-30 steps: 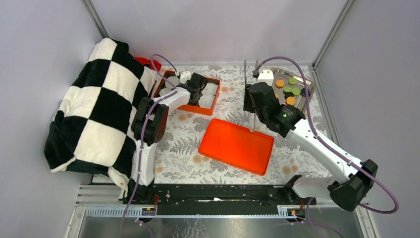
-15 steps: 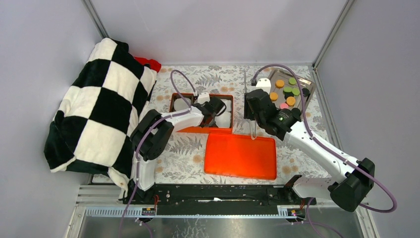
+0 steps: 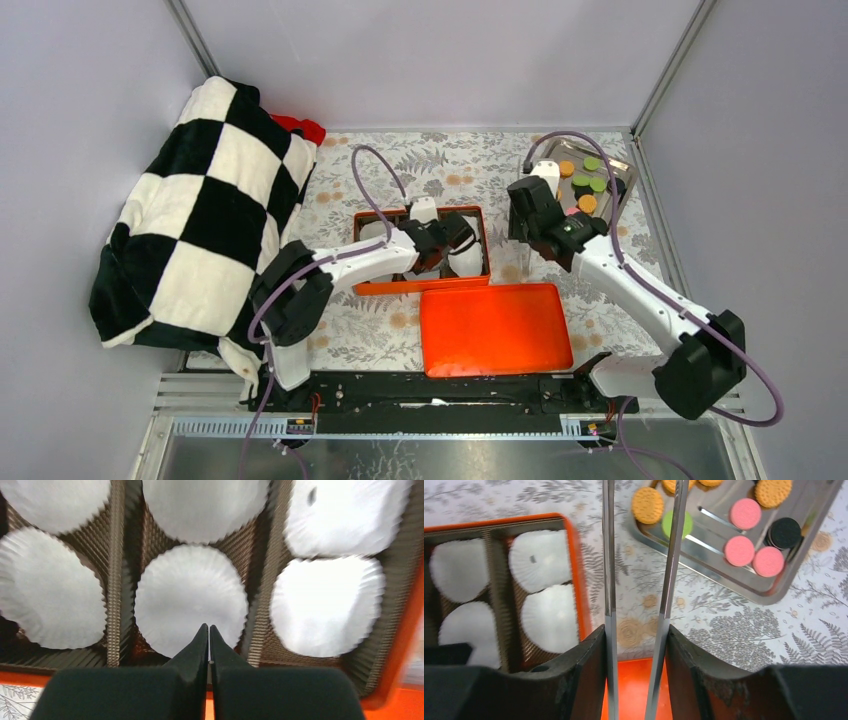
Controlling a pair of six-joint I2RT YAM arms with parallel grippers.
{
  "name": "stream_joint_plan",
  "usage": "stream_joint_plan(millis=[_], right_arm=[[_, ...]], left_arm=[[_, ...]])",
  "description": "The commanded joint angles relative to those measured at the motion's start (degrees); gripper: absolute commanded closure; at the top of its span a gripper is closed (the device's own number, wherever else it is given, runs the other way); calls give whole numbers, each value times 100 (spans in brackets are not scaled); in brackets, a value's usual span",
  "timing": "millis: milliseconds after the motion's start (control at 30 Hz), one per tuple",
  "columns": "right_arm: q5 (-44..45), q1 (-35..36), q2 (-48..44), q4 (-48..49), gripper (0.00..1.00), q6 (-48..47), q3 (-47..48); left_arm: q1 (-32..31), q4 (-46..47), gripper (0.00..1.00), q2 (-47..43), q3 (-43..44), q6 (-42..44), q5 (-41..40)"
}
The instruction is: Pack the cookies
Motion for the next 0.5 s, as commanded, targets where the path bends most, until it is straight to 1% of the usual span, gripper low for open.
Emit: stream_joint_plan(millis=[0, 33, 67, 133, 167, 200, 233, 267, 333, 467], right_arm=[[-181, -529, 297, 54, 52, -27, 390], [-184, -600, 375, 40, 52, -46, 430], [-170, -665, 438, 44, 52, -71, 462], [-65, -782, 511, 32, 53, -77, 515], [-25, -846, 521, 32, 53, -73, 546], [41, -916, 516, -1, 53, -11, 608], [137, -967, 491, -21, 54, 46, 662], [269, -986, 427, -59, 55, 94, 730], [584, -991, 224, -127, 57, 177, 829], [1160, -993, -370, -142, 57, 170, 882]], left_arm=[[84, -335, 90, -386, 725, 127, -819], [93, -280, 86, -363, 875, 285, -895], [119, -146, 84, -305, 1015, 506, -891], [170, 185, 83, -108, 1391, 967, -731], [184, 429, 84, 29, 1533, 1221, -660], [187, 644, 88, 177, 1699, 1437, -571], [200, 867, 95, 378, 1904, 1636, -440], [215, 1149, 100, 681, 2102, 1851, -194], [226, 1452, 100, 1172, 2609, 2214, 267], [228, 1737, 100, 2146, 3595, 2668, 1034]])
